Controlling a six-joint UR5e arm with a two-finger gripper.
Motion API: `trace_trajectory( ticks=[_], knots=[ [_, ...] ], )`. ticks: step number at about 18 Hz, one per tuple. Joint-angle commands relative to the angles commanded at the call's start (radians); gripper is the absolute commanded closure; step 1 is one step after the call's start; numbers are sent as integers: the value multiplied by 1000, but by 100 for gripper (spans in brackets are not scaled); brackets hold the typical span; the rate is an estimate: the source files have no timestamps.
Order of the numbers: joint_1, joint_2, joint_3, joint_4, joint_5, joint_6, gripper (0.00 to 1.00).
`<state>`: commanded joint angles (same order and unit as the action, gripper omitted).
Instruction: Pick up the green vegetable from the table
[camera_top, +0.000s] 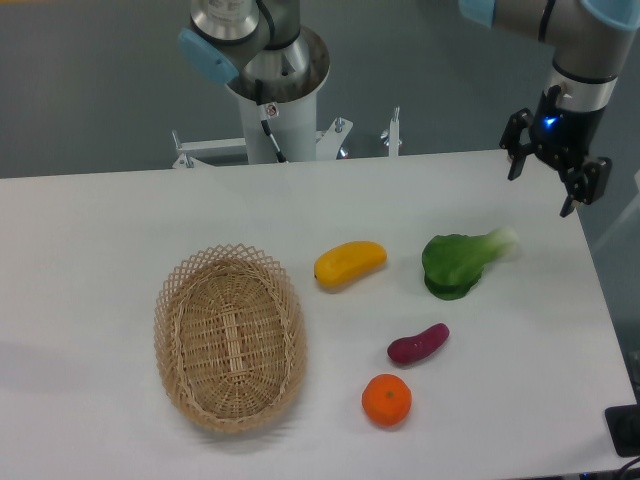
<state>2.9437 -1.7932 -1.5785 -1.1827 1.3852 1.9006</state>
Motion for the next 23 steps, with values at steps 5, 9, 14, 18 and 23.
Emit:
trace_trajectory(
  ticks=[5,9,14,18,23],
  knots=[
    [8,2,-11,0,14,69,0],
    [26,-5,-20,2,86,170,0],
    [72,-49,-18,6,87,271,0],
    [78,-86,-34,41,87,307,0],
    [71,-146,-136,258,97,281,0]
  ],
)
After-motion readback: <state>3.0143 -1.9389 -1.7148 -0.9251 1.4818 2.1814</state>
